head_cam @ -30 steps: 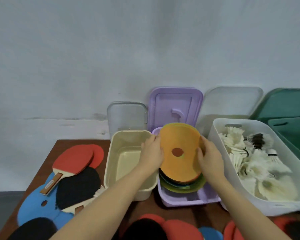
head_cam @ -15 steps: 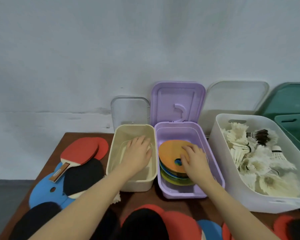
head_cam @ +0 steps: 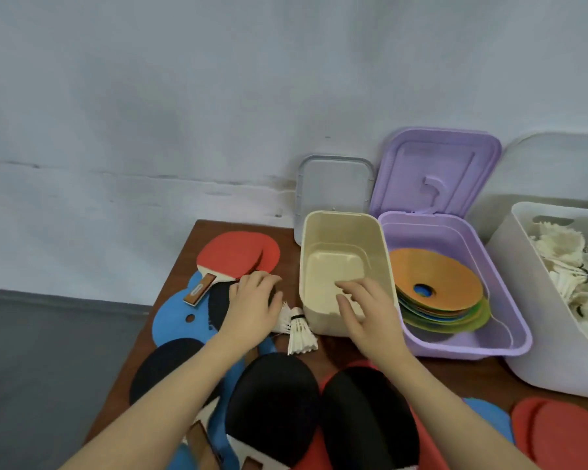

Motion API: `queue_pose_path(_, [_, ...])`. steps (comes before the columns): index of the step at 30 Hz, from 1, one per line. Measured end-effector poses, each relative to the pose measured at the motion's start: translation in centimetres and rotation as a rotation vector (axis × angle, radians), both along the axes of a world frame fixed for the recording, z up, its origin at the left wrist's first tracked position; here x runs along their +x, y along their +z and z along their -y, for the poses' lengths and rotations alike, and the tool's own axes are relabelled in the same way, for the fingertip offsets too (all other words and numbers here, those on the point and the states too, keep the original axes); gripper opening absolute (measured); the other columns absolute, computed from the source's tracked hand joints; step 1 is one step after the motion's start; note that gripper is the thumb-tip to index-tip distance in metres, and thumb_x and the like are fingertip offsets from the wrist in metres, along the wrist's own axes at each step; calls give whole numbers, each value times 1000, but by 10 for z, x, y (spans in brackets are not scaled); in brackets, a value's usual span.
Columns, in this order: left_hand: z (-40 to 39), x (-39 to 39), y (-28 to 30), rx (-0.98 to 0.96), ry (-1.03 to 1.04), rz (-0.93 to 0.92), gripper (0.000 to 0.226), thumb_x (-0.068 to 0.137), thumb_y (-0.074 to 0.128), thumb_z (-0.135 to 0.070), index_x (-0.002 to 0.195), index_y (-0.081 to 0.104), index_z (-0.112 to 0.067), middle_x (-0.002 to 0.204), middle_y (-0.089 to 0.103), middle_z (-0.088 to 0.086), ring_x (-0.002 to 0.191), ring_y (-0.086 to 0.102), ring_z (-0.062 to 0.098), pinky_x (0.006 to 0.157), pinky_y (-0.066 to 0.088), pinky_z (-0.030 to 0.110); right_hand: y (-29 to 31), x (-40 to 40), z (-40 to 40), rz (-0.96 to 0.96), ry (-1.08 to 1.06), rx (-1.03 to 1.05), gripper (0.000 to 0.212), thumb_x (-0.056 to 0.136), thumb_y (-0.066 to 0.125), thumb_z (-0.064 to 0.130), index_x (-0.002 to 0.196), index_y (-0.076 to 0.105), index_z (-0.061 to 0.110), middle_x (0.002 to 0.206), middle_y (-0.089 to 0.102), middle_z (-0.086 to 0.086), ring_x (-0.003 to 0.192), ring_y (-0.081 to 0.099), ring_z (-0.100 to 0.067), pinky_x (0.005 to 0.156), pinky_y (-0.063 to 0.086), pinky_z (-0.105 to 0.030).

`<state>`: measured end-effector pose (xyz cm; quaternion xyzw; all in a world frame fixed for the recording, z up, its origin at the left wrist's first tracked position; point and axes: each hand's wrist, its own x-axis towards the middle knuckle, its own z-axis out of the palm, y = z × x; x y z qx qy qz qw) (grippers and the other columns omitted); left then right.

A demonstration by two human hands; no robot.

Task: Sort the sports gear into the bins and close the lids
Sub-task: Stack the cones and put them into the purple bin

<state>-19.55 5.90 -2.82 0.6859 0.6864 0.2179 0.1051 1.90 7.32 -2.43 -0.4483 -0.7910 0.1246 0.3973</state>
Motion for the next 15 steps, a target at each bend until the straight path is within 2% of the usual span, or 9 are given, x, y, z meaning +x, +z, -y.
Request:
queue_pose_path(5, [14,-20,-39,-177,-34,-22,34,95,45,-31,128,51,-21,127,49,-3,118,40,19,95,26,34,-28,-29,35,-14,-41,-55,25,90,51,28,95,67,10,86,60,2,77,58,-15,66,48,-32])
queue_pose_path(8, [11,-26,-55,-254,-67,-43,40,96,42,-34,134,46,-22,131,47,-1,120,39,21,97,26,34,-49,-41,47,57,-94,-152,26,89,51,34,100,66,15,89,60,5,80,59,-14,66,49,-32])
queue_pose_path(12, [5,-28,-66,-325,-85,-89,44,96,41,-39,136,43,-22,132,46,2,120,38,23,98,26,37,-81,-58,54,247,-203,-343,45,87,50,47,119,58,17,108,61,0,96,59,-23,77,48,-35])
queue_pose_path(15, [1,-26,-68,-329,-58,-17,37,94,45,-38,128,53,-24,124,51,1,115,41,22,93,26,35,-92,-74,53,233,-252,-454,51,88,55,45,131,48,19,124,56,-1,106,56,-24,84,46,-37])
